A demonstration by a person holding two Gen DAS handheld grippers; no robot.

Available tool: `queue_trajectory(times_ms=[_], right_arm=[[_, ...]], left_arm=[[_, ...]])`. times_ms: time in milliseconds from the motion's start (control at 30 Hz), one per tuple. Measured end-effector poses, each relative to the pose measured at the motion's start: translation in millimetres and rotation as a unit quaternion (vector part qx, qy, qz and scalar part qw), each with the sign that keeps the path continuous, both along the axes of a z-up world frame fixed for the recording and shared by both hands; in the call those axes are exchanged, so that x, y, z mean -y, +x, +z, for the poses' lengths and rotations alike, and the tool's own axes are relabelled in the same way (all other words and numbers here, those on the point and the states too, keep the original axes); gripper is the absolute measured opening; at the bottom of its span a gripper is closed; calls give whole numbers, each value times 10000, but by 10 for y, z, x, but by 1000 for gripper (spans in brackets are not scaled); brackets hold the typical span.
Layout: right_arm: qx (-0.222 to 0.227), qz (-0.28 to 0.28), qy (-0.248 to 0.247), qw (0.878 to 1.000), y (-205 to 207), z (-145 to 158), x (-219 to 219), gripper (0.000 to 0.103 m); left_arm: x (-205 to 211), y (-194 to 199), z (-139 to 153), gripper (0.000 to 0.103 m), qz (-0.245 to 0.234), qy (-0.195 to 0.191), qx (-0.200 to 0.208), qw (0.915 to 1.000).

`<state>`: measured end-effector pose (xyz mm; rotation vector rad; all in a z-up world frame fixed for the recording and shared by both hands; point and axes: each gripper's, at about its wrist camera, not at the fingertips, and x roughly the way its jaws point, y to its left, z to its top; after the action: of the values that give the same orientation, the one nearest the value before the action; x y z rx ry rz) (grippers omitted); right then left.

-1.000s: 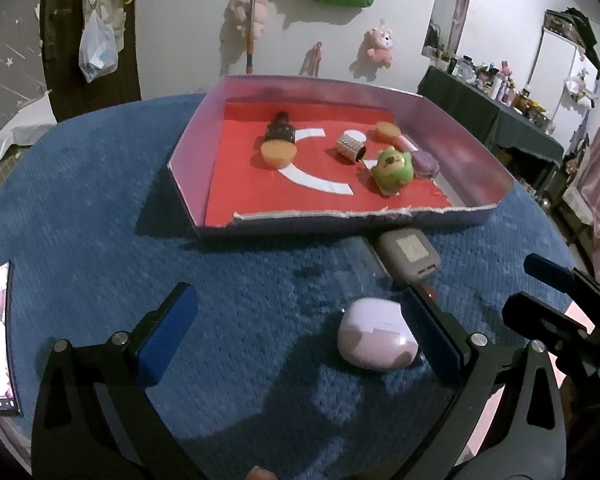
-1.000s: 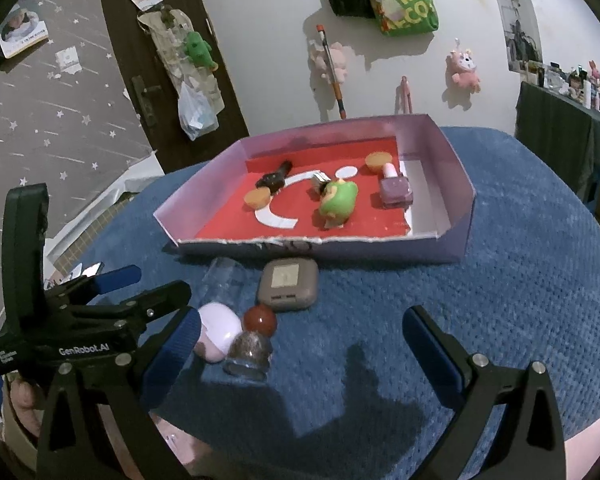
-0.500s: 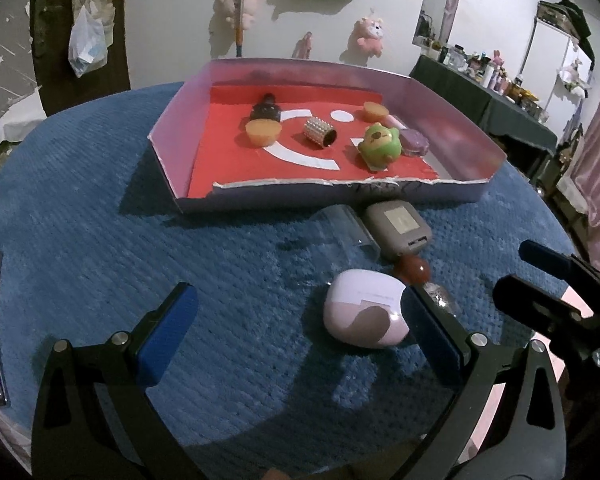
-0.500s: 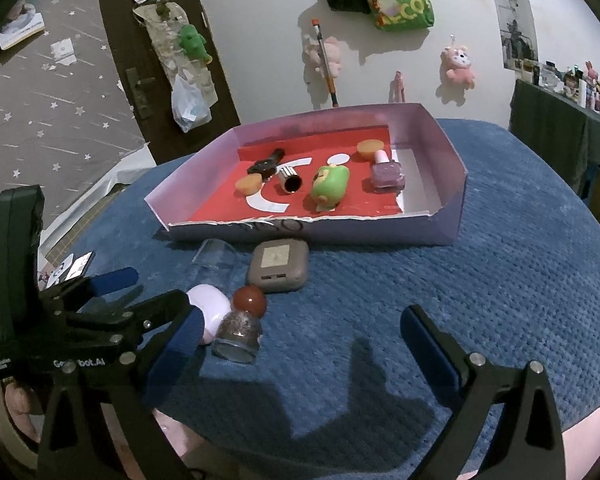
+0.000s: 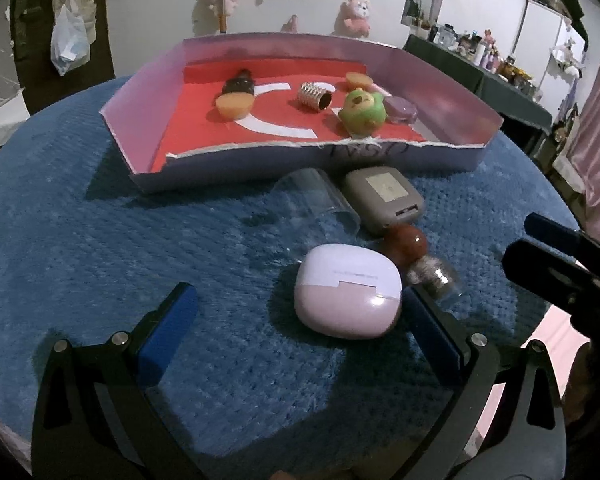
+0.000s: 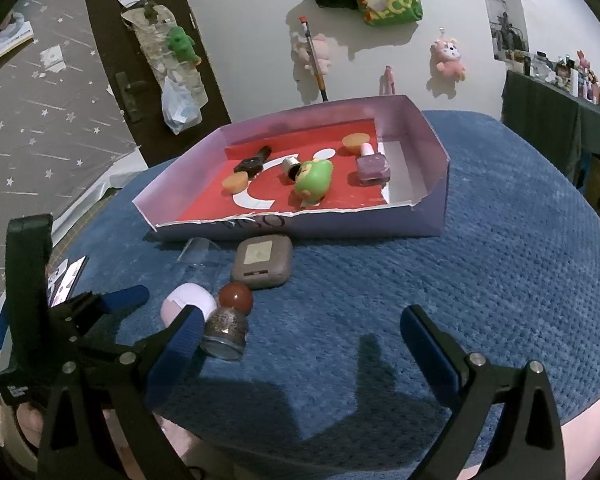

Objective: Organize rigid objects
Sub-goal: 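Grasp the lilac earbud case with the left gripper while the right grasps the glass jar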

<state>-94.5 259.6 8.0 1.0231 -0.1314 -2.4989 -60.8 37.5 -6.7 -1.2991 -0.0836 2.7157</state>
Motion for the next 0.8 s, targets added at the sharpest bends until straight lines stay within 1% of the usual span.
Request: queue_trajectory(times_ms=[200,400,467,533,633,700,800], right_arm=[[40,-44,25,10000,-23,-29,-16,101],[-47,-15,194,9998,-30,-73,58,101],[-178,68,271,9995,6,-95,117,101],[-363,177,362,9985,54,-111,182,97],[-652,298,505,9961,143,-173,296,96],[-826,354,559,9944,201,-202,353,92],[-1265,389,806,9879,316,-222,471,89]], left_arm=[[-62,-46,-33,103,95,-238,-83,9996],[79,-45,-39,103,327,-242,-146,9991],[158,-38,-42,103,402,-236,-166,9988],[231,-22,-44,103,429,-232,-187,9986],[317,-12,-45,103,438,-217,-206,9986],[354,-3,-41,103,452,-167,-228,9986],[418,3,-43,103,507,-115,-258,9983]])
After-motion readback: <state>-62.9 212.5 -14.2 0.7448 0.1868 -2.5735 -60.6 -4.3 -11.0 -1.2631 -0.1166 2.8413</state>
